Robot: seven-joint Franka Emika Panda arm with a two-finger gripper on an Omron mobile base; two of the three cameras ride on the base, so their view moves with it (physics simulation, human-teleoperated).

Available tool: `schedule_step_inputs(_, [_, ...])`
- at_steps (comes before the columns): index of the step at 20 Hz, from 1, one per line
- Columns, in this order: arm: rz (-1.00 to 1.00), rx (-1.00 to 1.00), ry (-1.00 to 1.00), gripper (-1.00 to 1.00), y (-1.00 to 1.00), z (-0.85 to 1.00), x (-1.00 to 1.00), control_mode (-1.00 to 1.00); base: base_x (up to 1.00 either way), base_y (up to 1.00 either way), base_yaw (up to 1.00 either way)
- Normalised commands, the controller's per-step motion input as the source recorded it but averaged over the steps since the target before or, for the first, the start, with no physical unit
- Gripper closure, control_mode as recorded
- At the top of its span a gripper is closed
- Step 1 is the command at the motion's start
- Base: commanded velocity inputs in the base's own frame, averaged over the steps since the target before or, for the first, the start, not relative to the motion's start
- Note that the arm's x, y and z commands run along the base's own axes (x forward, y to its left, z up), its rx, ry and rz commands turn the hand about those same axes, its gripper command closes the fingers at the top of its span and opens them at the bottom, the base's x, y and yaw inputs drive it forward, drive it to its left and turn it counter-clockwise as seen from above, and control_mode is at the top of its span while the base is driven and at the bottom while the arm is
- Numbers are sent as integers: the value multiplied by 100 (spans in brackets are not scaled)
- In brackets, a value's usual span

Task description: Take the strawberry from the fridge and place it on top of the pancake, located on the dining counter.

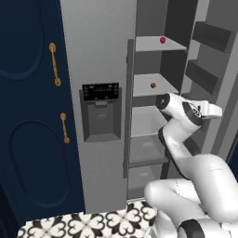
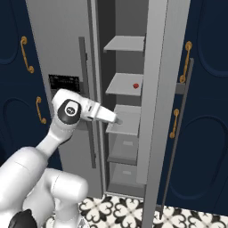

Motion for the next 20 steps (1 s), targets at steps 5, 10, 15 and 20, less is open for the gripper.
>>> schedule_step_inputs(5, [30, 17, 0, -100, 94, -2, -25, -100, 0, 0, 0])
schedule_step_inputs(10, [32, 19, 0, -100, 81, 0, -28, -100, 0, 0, 0])
schedule_step_inputs(15, [37, 17, 1, -100, 48, 24, -45, -100, 0, 0, 0])
schedule_step_inputs(20, [36, 21, 12, -100, 52, 22, -39, -100, 0, 0, 0])
